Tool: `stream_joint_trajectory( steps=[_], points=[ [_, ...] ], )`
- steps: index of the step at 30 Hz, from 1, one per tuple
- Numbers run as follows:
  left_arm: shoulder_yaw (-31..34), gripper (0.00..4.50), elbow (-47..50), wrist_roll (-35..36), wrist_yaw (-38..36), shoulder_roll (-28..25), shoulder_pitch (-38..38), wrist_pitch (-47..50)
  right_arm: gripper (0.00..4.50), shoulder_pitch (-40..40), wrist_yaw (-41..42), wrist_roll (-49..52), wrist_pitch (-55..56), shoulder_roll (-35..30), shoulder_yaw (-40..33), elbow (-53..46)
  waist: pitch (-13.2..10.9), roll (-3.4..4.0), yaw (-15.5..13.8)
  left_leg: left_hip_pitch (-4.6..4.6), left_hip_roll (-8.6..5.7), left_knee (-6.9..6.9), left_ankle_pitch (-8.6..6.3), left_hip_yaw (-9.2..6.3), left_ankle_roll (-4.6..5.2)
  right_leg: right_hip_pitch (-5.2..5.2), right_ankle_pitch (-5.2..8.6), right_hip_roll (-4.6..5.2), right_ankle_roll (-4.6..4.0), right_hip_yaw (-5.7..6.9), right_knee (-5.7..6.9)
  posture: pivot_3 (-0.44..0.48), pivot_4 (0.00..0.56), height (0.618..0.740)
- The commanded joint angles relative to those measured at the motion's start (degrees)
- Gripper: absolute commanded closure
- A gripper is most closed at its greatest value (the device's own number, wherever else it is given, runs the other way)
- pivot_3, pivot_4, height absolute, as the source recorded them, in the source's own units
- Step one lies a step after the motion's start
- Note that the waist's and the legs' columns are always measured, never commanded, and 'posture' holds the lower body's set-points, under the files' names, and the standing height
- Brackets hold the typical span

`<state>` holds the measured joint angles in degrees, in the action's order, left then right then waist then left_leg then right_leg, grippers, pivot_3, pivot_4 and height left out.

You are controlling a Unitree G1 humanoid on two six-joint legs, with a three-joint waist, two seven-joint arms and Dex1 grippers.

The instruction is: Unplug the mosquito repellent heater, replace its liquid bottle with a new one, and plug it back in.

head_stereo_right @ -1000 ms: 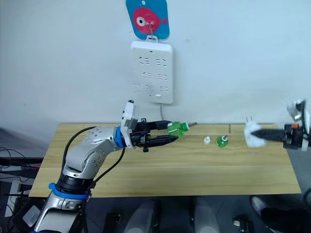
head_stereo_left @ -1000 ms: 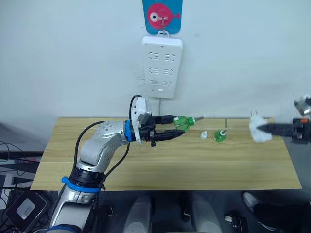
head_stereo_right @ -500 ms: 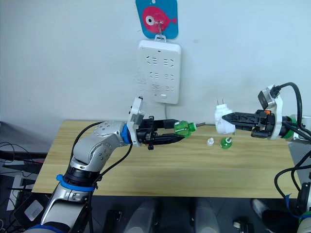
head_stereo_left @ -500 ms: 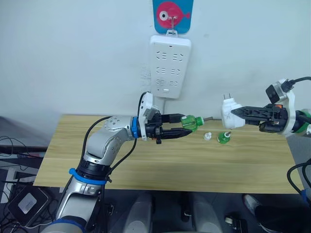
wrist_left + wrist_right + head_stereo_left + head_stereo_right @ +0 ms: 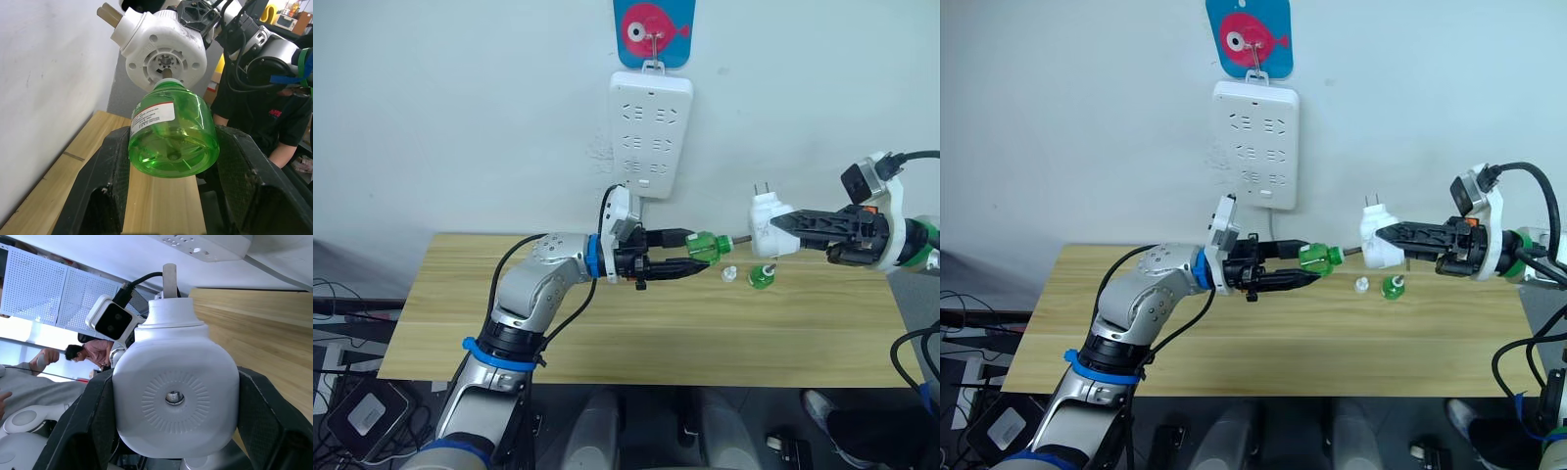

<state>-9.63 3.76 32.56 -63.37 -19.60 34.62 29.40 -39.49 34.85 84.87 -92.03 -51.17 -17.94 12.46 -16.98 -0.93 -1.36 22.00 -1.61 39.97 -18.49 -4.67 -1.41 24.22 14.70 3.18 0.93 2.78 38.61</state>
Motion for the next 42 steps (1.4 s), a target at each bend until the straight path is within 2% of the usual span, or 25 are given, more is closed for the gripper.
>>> stream_joint_trajectory(
  steps=[1,15,30,35,42],
  points=[
    [-0.2,2.27,0.9,0.1,-0.7,0.7,1.3,-1.0,1.55,0.4,-2.2,4.1,-0.5,-0.1,-1.6,-1.8,0.0,0.0,0.0,0.0,0.0,0.0,0.0,0.0,0.0,0.0,0.0,0.0,0.0,0.0,0.0,0.043,0.293,0.74],
    [-1.2,2.27,1.5,-0.1,-1.3,1.0,1.2,-0.9,1.55,1.6,-8.2,11.6,1.6,-0.1,0.1,-2.6,0.0,0.0,0.0,0.0,0.0,0.0,0.0,0.01,0.01,0.0,0.0,-0.01,0.0,0.0,-0.01,0.051,0.276,0.74],
    [-1.5,2.27,0.7,-1.2,-3.8,0.2,2.0,-1.1,1.55,1.9,-9.8,15.7,4.2,-1.9,2.8,-2.7,0.0,0.0,0.0,0.01,0.0,0.0,0.0,0.02,0.01,0.0,0.0,-0.01,0.0,0.0,-0.02,0.052,0.266,0.74],
    [-0.4,2.27,-1.5,-2.1,-1.6,2.1,3.6,-3.5,1.55,2.8,-10.4,17.5,4.9,-1.9,3.6,-4.1,0.0,0.0,-0.1,0.02,0.0,0.01,0.0,0.02,0.01,0.0,0.0,-0.01,0.0,0.01,-0.02,0.052,0.266,0.74],
    [-2.0,2.27,-1.3,-2.5,-2.7,2.8,3.6,-3.6,1.55,4.1,-14.8,23.0,9.2,-2.1,6.7,-8.5,0.0,0.0,0.0,0.01,0.02,0.0,0.0,0.01,0.01,0.0,0.0,-0.02,0.0,0.03,-0.01,0.046,0.272,0.74]
  ],
)
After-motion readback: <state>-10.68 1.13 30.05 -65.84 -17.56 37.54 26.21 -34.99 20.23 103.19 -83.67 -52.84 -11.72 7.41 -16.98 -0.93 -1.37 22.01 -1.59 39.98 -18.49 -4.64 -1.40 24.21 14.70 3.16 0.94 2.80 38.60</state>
